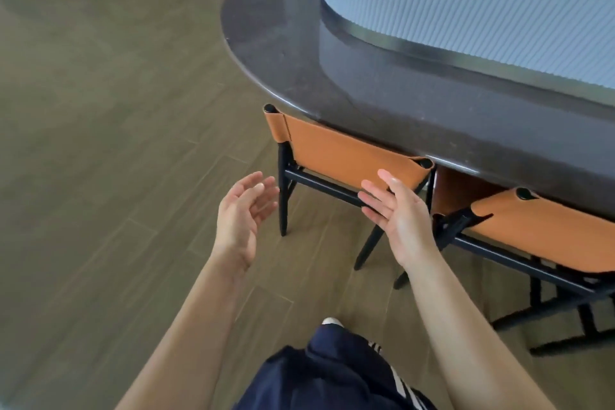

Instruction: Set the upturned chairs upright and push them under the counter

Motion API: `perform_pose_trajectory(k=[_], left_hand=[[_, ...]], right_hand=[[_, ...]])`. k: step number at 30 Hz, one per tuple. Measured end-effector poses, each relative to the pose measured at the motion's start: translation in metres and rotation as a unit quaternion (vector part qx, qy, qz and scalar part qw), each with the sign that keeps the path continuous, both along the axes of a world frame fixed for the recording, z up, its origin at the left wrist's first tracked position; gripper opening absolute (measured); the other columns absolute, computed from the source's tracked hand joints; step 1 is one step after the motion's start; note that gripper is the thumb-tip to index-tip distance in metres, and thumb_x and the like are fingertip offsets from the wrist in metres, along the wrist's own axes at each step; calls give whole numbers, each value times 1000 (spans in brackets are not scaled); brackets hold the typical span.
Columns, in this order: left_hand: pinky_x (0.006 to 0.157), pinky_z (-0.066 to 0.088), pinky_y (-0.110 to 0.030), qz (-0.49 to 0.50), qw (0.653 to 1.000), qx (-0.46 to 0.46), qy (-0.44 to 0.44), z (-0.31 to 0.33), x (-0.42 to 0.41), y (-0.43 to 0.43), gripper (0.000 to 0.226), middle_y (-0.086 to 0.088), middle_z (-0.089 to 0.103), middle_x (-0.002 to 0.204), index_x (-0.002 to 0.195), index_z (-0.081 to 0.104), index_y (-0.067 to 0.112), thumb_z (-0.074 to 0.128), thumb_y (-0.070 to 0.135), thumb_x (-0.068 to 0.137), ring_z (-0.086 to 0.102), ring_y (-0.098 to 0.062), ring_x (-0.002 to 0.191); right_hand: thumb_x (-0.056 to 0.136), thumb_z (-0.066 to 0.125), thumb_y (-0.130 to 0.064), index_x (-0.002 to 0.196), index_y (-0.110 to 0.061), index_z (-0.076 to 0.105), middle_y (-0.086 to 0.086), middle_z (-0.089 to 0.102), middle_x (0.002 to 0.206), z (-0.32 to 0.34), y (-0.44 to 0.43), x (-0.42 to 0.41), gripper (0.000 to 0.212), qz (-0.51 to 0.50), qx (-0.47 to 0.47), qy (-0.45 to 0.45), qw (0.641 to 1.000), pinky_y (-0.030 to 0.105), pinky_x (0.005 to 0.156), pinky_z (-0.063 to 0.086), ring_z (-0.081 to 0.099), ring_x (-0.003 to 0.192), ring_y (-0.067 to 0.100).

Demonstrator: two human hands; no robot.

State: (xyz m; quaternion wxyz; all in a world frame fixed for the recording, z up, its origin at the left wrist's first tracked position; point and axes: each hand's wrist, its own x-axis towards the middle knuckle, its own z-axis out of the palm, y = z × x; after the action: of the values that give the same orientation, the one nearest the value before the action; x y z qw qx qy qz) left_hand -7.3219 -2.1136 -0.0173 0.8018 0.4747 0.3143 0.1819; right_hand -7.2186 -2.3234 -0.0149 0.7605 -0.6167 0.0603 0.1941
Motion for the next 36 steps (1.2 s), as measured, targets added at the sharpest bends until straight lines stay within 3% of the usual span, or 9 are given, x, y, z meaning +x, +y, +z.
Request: perform_pose_trajectory(k=[7,14,24,36], left_hand=[[83,52,-33,84,996,2,-6,-1,-17,90,20,-9,73,107,111,62,14,52,7,96,69,-25,101],[82,53,-32,149,989,3,-5,5,13,201,17,-9,72,105,110,62,13,51,11,97,68,-24,98],[85,54,-33,221,975,3,-25,29,56,364,20,-11,73,104,106,64,11,49,2,95,68,-25,99],[89,51,-37,145,989,36,-18,37,77,601,20,-10,74,100,101,66,8,48,2,95,69,-23,95]], right_hand=[[99,53,-36,115,-30,66,-5,75,106,6,103,28,21,110,-16,-16,994,24,71,58,71,99,15],[97,54,-30,117,-23,68,4,75,107,3,235,71,25,180,-2,0,984,35,84,54,71,101,20],[93,58,-34,117,-25,67,1,75,104,29,434,112,26,294,-22,-39,955,36,87,53,72,99,17],[95,57,-30,116,-24,69,6,75,107,20,641,134,25,216,17,-29,976,34,82,51,71,102,21]])
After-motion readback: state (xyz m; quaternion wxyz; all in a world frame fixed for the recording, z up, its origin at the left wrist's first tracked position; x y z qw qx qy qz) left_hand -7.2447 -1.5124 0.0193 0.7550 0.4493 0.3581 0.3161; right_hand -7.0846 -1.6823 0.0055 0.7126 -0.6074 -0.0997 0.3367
